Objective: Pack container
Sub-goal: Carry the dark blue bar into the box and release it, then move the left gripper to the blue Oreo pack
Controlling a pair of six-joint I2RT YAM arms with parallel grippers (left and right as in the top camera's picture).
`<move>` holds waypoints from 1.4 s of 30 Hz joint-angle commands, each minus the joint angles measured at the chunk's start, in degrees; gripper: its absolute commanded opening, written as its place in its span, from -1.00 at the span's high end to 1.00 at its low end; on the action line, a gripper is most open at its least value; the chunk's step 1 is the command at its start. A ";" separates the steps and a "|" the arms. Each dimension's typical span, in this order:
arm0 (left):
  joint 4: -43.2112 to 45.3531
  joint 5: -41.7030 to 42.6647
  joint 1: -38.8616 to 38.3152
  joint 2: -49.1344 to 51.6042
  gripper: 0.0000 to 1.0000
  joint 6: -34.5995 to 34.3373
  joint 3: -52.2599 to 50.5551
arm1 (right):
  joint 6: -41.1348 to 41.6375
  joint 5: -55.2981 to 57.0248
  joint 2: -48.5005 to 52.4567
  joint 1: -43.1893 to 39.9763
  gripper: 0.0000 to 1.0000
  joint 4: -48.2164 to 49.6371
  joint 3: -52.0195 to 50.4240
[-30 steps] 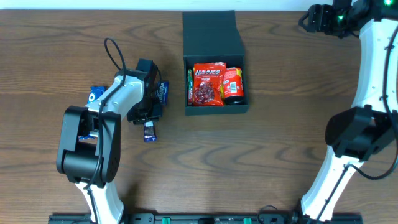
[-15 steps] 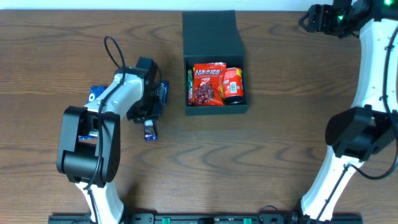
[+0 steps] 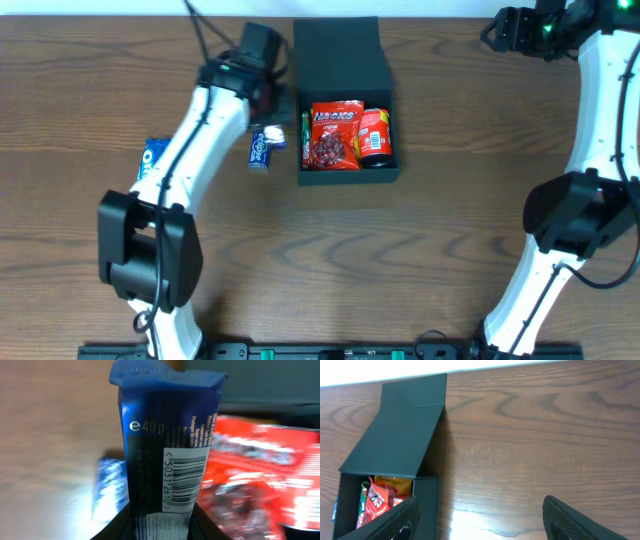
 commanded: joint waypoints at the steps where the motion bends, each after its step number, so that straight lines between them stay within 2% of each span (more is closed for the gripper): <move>1: 2.86 2.03 -3.32 -0.68 0.41 -1.51 1.11 | -0.61 -0.17 -0.44 -1.55 -0.59 -0.07 0.42; 5: 5.16 6.43 -4.42 1.64 0.44 -2.47 1.79 | -0.63 -0.17 -0.44 -2.14 -0.62 -0.04 0.42; 11: 1.27 5.99 -4.44 5.09 0.46 -2.93 5.49 | -0.63 -0.17 -0.44 -2.78 -0.65 -0.11 0.42; 21: -2.62 5.20 -4.44 7.04 0.45 -2.91 5.66 | -0.61 -0.22 -0.44 -2.75 -0.64 -0.52 0.42; 22: -2.91 5.22 -4.44 7.32 0.41 -2.91 5.66 | -0.61 -0.22 -0.44 -2.75 -0.64 -0.70 0.42; 25: -3.32 5.42 -4.44 7.65 -0.08 -2.91 5.66 | -0.59 -0.22 -0.44 -2.71 -0.64 -1.07 0.42; 28: -3.13 5.44 -4.44 7.65 -0.29 -2.67 5.66 | -0.59 -0.22 -0.44 -2.69 -0.64 -1.46 0.42; 36: -3.80 4.79 -4.07 7.61 -0.27 0.44 6.80 | -0.59 -0.22 -0.44 -2.64 -0.63 -1.57 0.42; 42: -11.19 -5.35 -1.62 7.58 -0.25 1.20 14.05 | -0.59 -0.22 -0.44 -2.64 -0.63 -1.42 0.42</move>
